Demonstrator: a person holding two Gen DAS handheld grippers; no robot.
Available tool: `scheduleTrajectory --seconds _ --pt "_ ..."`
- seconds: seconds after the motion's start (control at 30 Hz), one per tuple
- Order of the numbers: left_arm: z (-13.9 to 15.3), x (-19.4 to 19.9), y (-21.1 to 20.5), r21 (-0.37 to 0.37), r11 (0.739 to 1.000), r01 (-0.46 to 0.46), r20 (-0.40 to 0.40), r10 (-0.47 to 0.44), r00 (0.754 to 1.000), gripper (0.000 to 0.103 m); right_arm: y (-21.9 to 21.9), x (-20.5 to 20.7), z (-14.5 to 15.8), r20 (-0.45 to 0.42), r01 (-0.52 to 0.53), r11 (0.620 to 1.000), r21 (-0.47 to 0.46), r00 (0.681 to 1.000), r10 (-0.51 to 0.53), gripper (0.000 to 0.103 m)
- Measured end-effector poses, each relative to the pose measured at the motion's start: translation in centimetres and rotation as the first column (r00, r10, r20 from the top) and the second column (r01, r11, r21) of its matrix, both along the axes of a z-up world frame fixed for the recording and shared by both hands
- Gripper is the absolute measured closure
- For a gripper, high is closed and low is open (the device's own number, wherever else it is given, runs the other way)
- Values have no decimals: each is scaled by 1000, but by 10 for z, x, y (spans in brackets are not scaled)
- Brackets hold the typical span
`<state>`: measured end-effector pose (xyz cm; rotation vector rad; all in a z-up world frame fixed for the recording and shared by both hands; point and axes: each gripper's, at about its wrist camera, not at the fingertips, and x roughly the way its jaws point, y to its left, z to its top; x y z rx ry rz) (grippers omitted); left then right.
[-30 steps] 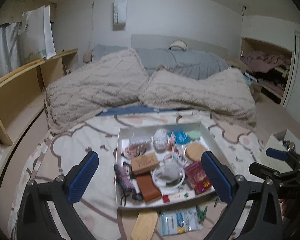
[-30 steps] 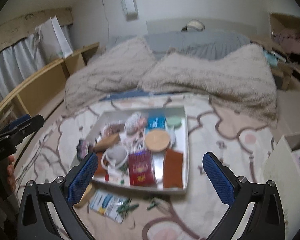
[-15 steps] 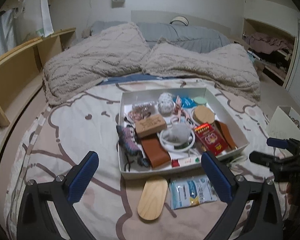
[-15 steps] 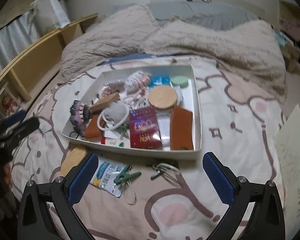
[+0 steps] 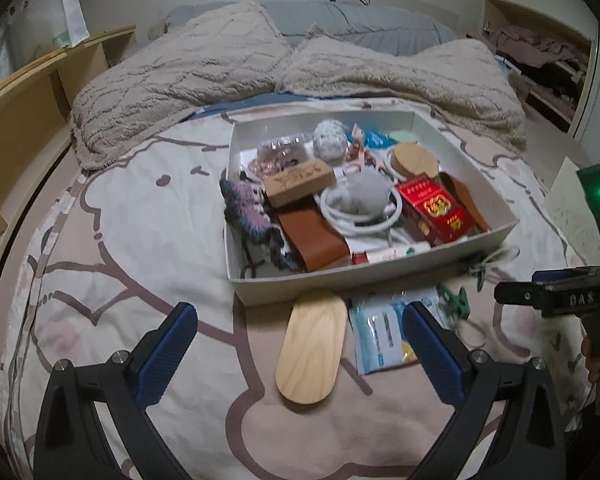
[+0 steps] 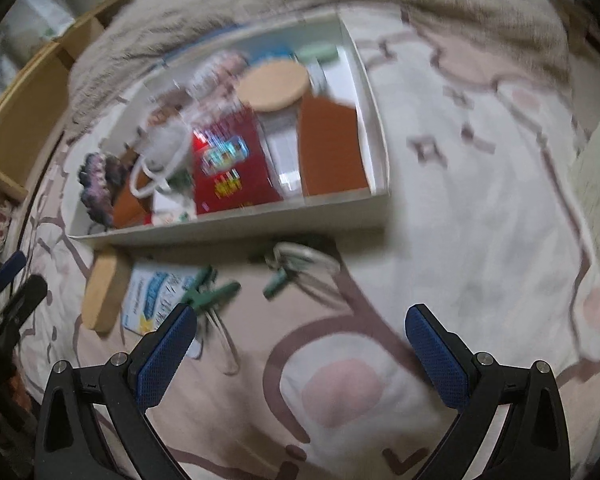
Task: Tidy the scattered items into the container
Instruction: 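Move both tools back toward the items lying beside the tray, then grasp the wooden paddle with the left tool while the right tool grasps the green clothespins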
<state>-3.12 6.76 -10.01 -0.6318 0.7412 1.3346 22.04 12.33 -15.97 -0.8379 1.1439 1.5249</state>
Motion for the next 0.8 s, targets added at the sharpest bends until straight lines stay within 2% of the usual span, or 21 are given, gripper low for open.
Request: scheduleTrajectory --seconds 0.17,0.27,0.37,0.43,0.53,0.6,0.67,0.8 --pt "-15 1 -2 -45 999 15 11 -15 1000 2 5 4 -17 -52 55 995 -88 997 -60 0" --pt "-24 4 -3 -62 998 28 -3 -28 1000 2 8 1 -18 -60 69 994 -80 995 -74 0" --pt "-30 7 -2 -79 996 38 -7 -38 999 2 14 -1 -17 -117 75 994 -76 990 -83 0" --pt "-33 8 -2 -89 995 43 -5 -43 999 2 18 -6 -16 -87 72 996 -61 993 -77 0" --pt "-39 9 -2 -105 993 46 -1 -46 999 2 22 -14 -16 -52 66 997 -47 996 -68 8" --pt "-43 9 -2 -114 993 44 1 -44 999 2 24 -16 -18 -54 72 996 -51 996 -75 19" --pt "-46 8 -2 -121 992 42 6 -42 999 2 25 -19 -18 -49 73 996 -42 996 -75 24" --pt "-49 8 -2 -121 992 43 12 -41 999 2 27 -15 -19 -79 111 993 -47 990 -114 26"
